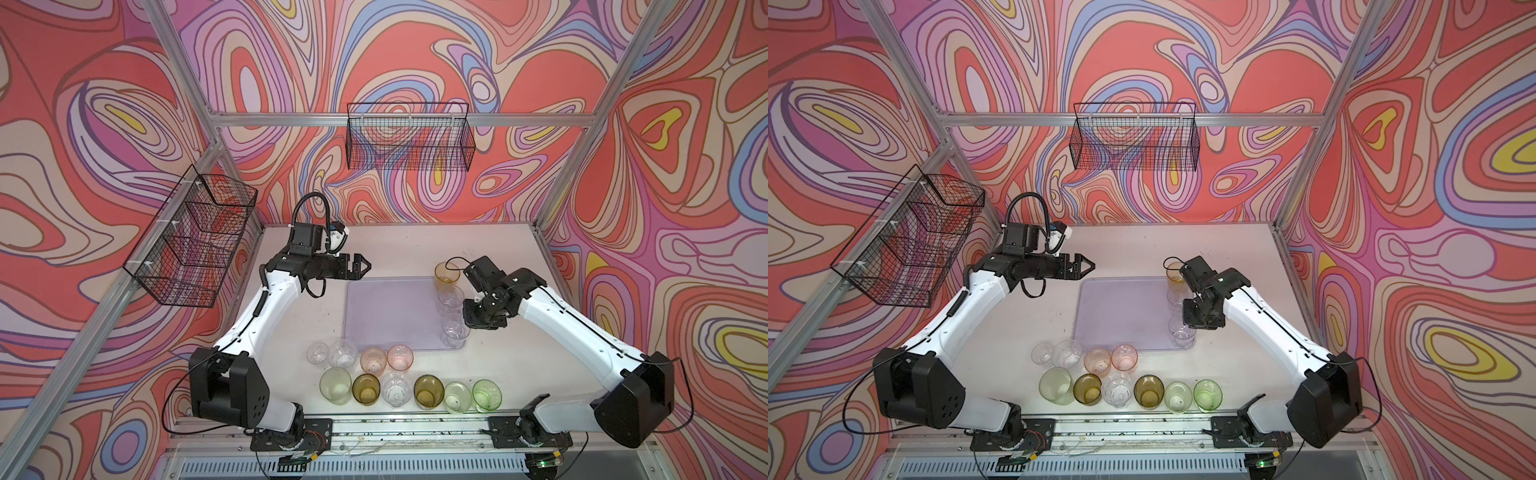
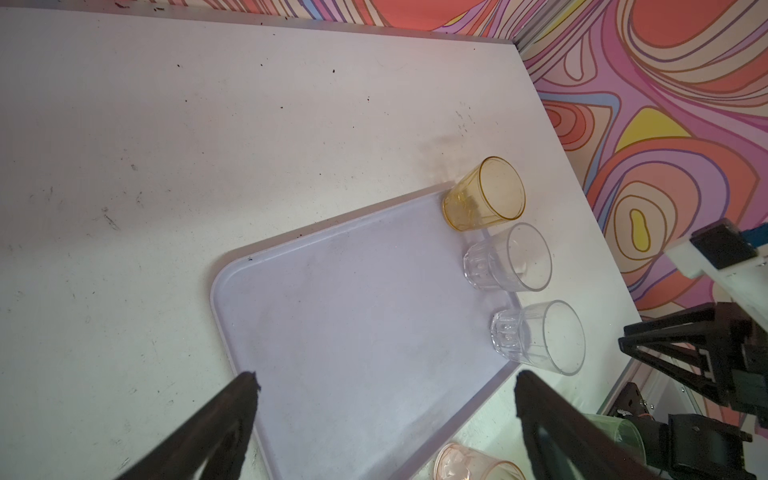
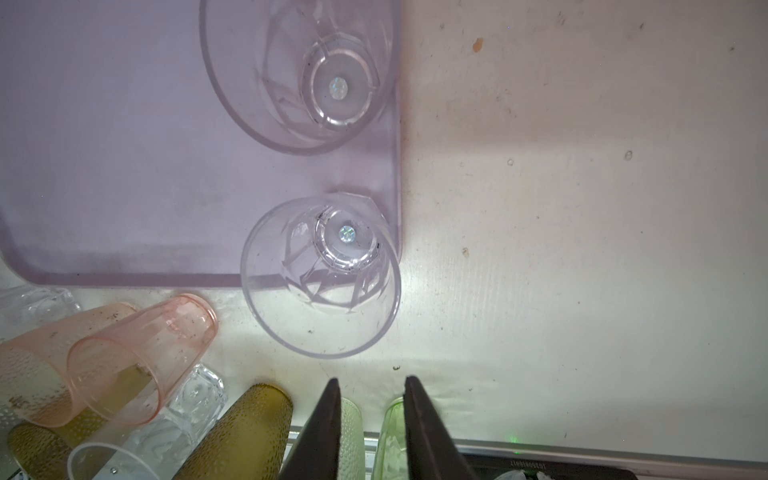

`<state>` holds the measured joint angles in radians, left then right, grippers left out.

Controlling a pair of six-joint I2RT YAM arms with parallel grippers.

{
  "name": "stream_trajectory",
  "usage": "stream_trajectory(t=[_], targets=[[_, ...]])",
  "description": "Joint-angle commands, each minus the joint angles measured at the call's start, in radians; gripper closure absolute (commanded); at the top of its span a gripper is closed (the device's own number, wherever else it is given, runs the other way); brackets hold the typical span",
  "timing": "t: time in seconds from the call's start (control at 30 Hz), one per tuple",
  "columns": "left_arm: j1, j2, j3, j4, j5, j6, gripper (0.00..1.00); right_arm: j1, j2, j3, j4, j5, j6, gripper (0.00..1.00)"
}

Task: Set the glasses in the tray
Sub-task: 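Raise the right gripper and move it back toward the green glasses nearest the robot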

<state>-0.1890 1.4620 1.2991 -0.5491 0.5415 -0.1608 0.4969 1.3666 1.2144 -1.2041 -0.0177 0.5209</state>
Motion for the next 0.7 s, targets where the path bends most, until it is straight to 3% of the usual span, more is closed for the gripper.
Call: stream_trajectory(t=[0.0, 0.3, 0.67], targets=[[0.000, -0.003, 0.000, -0.006, 0.001, 0.001, 0.01, -0.004, -0.043, 0.011, -0.043, -0.041, -0.024, 0.71], [0.000, 0.003, 0.002, -0.009, -0.001, 0.001, 0.01, 0.004, -0.071, 0.006, -0.024, -0.148, -0.085, 0.66], [0.000, 0.011, 0.006, -0.009, 0.000, 0.000, 0.01, 0.081, -0.069, 0.026, -0.023, -0.156, -0.112, 0.62]])
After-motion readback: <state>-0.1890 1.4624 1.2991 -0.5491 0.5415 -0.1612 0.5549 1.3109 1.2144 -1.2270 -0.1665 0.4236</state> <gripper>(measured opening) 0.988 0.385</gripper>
